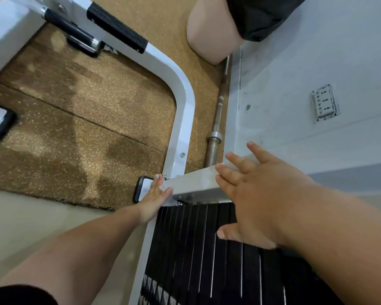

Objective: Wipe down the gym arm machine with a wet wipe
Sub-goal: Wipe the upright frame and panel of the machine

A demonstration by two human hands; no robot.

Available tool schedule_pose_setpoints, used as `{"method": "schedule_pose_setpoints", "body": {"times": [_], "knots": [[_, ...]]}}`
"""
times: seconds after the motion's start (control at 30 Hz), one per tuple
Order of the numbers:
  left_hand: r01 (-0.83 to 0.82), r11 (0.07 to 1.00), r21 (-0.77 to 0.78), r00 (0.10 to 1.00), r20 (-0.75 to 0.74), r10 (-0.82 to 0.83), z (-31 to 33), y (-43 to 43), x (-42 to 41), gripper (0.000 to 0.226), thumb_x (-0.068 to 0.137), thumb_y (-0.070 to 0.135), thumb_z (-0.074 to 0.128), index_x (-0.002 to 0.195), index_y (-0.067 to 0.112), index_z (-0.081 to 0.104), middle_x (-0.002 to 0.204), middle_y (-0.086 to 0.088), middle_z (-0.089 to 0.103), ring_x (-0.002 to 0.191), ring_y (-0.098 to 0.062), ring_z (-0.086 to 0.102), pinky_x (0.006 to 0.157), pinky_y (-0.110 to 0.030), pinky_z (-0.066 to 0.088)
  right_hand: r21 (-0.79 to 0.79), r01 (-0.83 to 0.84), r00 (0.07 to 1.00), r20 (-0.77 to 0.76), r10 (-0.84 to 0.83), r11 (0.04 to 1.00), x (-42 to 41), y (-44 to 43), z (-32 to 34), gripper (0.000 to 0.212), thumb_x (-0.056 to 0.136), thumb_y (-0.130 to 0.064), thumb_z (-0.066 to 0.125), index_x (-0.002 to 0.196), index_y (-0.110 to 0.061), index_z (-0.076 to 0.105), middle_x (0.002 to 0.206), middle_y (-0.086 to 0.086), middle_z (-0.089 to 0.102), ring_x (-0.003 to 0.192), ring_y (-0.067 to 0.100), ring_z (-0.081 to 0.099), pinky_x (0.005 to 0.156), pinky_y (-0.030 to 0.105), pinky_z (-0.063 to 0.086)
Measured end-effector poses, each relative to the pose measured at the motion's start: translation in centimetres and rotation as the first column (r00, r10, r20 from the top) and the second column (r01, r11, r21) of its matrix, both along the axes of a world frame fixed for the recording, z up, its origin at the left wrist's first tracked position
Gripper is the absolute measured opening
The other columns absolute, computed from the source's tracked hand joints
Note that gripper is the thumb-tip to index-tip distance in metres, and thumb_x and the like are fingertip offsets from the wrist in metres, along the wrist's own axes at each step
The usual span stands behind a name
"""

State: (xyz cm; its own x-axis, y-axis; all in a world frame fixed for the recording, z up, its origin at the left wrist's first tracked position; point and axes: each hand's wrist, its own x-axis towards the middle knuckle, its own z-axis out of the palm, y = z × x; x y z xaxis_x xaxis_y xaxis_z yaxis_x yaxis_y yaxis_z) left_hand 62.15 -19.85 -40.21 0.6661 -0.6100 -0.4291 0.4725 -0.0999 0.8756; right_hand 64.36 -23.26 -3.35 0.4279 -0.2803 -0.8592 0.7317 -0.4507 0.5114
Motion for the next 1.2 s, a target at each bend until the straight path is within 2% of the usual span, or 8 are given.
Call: {"method": "schedule_pose_setpoints", "body": {"times": [0.17, 0.3, 0.5, 0.63, 0.77, 0.87, 0.97, 1.2], "knots": [[-0.067, 0.992, -0.107, 0.974, 0.207, 0.088, 3.1, -0.8, -1.0, 0.092, 0.075, 0.094, 0.018, 0.149, 0.05, -0.015, 0.16, 0.023, -0.031, 0.148, 0.003, -0.025, 0.127, -0.044, -0.004, 0.005, -0.007, 1.0, -0.002, 0.007, 1.0, 0.1, 0.1, 0.0, 0.095, 0.096, -0.08, 0.018, 0.161, -0.018, -0.015, 0.168, 0.002, -0.024, 0.153, 0.026, -0.029, 0.118, 0.056, -0.024], [-0.087, 0.979, -0.187, 0.921, 0.358, 0.15, 6.2, -1.4, -0.8, 0.086, 0.077, 0.093, 0.017, 0.15, 0.059, -0.012, 0.162, 0.02, -0.029, 0.153, -0.005, -0.019, 0.126, -0.04, 0.002, 0.006, -0.01, 1.0, 0.011, 0.01, 1.0, -0.1, 0.2, 0.1, 0.096, 0.096, -0.08, 0.018, 0.161, -0.017, -0.014, 0.168, 0.003, -0.024, 0.153, 0.026, -0.028, 0.119, 0.056, -0.025], [-0.13, 0.977, -0.17, 0.973, 0.167, 0.158, 3.3, -1.4, -0.2, 0.076, 0.075, 0.094, 0.021, 0.144, 0.07, -0.001, 0.159, 0.028, -0.028, 0.151, -0.003, -0.015, 0.126, -0.049, 0.002, 0.018, -0.02, 1.0, 0.013, 0.02, 1.0, -0.1, 0.0, 0.1, 0.097, 0.096, -0.08, 0.019, 0.161, -0.017, -0.014, 0.168, 0.003, -0.024, 0.154, 0.026, -0.028, 0.119, 0.054, -0.025], [-0.14, 0.985, -0.098, 0.988, 0.053, 0.146, 0.8, -1.2, -0.3, 0.099, 0.054, 0.108, 0.022, 0.142, 0.069, -0.003, 0.161, 0.022, -0.027, 0.152, -0.008, -0.016, 0.126, -0.049, 0.001, 0.015, -0.01, 1.0, 0.015, 0.01, 1.0, -0.1, -0.1, 0.1, 0.096, 0.096, -0.08, 0.019, 0.161, -0.017, -0.015, 0.168, 0.002, -0.024, 0.153, 0.026, -0.029, 0.118, 0.055, -0.026], [-0.175, 0.981, -0.087, 0.984, -0.057, 0.171, 0.1, -1.5, -0.1, 0.103, 0.048, 0.11, 0.027, 0.137, 0.068, 0.0, 0.165, 0.015, -0.023, 0.154, -0.012, -0.013, 0.126, -0.051, 0.004, 0.01, -0.005, 1.0, 0.003, 0.005, 1.0, 0.2, -0.3, -0.2, 0.097, 0.096, -0.081, 0.019, 0.161, -0.018, -0.016, 0.168, 0.001, -0.025, 0.153, 0.027, -0.028, 0.118, 0.056, -0.025], [-0.162, 0.98, -0.115, 0.987, -0.001, 0.163, 0.7, -1.3, -0.3, 0.103, 0.05, 0.109, 0.027, 0.139, 0.066, -0.002, 0.164, 0.019, -0.023, 0.151, -0.006, -0.018, 0.125, -0.05, 0.0, 0.006, -0.008, 1.0, -0.006, 0.008, 1.0, 0.4, -0.3, -0.3, 0.096, 0.096, -0.08, 0.02, 0.161, -0.018, -0.015, 0.168, 0.002, -0.024, 0.154, 0.027, -0.027, 0.12, 0.058, -0.023], [-0.165, 0.973, -0.164, 0.97, 0.151, 0.19, 3.0, -1.5, -0.9, 0.101, 0.06, 0.106, 0.022, 0.146, 0.06, -0.004, 0.162, 0.024, -0.022, 0.148, 0.002, -0.022, 0.126, -0.046, -0.004, 0.01, 0.001, 1.0, -0.002, -0.001, 1.0, 0.5, -0.1, -0.2, 0.096, 0.097, -0.079, 0.022, 0.162, -0.017, -0.014, 0.169, 0.002, -0.022, 0.155, 0.027, -0.024, 0.122, 0.057, -0.02], [-0.133, 0.939, -0.318, 0.913, 0.33, 0.241, 11.6, -2.0, 1.0, 0.067, 0.084, 0.087, 0.026, 0.146, 0.071, 0.003, 0.161, 0.036, -0.011, 0.153, 0.001, -0.008, 0.122, -0.04, 0.005, -0.041, -0.021, 0.989, 0.145, 0.027, 0.999, 1.1, -0.2, 2.6, 0.092, 0.099, -0.077, 0.02, 0.162, -0.018, -0.011, 0.171, 0.002, -0.017, 0.156, 0.027, -0.022, 0.121, 0.059, -0.019]]}}
